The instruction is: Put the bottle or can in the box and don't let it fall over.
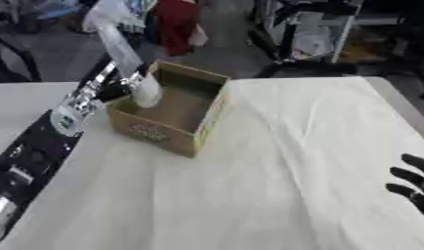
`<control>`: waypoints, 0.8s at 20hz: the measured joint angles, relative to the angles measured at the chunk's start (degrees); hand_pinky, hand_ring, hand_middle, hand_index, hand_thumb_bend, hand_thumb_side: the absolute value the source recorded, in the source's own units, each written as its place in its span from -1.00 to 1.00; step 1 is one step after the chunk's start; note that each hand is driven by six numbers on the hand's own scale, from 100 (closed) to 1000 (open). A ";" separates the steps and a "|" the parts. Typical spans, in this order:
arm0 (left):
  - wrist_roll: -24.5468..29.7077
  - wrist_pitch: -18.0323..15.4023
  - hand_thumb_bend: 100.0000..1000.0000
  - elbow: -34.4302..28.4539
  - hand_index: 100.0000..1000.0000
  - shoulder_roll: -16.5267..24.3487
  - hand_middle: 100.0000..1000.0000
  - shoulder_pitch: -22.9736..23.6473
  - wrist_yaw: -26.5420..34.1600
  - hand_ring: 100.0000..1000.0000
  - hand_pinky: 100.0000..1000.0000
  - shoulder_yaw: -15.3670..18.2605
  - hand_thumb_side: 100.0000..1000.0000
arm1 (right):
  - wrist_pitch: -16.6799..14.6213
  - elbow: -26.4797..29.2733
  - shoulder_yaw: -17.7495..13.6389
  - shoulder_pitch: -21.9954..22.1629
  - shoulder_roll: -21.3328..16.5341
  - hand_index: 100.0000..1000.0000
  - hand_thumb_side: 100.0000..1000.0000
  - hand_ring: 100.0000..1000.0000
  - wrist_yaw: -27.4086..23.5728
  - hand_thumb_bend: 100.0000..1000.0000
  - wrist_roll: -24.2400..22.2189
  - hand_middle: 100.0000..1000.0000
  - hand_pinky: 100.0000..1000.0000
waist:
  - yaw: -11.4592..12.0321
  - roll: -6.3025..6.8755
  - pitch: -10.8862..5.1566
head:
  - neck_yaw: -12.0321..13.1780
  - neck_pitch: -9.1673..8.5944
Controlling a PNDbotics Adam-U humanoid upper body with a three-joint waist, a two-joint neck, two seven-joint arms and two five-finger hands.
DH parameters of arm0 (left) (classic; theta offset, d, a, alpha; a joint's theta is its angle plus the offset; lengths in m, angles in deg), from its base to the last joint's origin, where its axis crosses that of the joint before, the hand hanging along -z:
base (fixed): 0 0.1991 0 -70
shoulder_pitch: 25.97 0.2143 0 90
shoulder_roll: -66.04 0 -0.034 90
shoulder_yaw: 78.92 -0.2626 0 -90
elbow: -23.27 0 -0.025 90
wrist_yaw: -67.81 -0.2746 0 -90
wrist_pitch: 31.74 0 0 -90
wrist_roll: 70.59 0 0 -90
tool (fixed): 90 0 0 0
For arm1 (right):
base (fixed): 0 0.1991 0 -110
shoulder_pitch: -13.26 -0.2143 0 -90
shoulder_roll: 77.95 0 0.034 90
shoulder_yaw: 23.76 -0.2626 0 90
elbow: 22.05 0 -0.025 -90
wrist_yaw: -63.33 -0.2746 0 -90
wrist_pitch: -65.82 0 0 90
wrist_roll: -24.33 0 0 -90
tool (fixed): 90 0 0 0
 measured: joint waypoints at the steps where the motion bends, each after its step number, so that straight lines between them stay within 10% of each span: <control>1: -0.04 0.02 -1.00 0.00 1.00 0.00 1.00 0.00 -0.25 1.00 0.66 0.00 -0.07 | 0.00 0.00 -0.01 0.00 0.00 0.61 0.00 0.65 0.00 -1.00 0.00 0.70 0.49 | 0.00 0.00 0.00 | 0.00 0.00; 16: -0.83 1.22 -1.00 -0.15 1.00 0.00 1.00 0.00 -0.99 1.00 0.65 0.01 -0.01 | 0.00 0.00 -0.12 0.01 0.00 0.61 0.00 0.65 0.00 -1.00 0.00 0.70 0.49 | 0.00 -0.13 -0.02 | 0.01 -0.04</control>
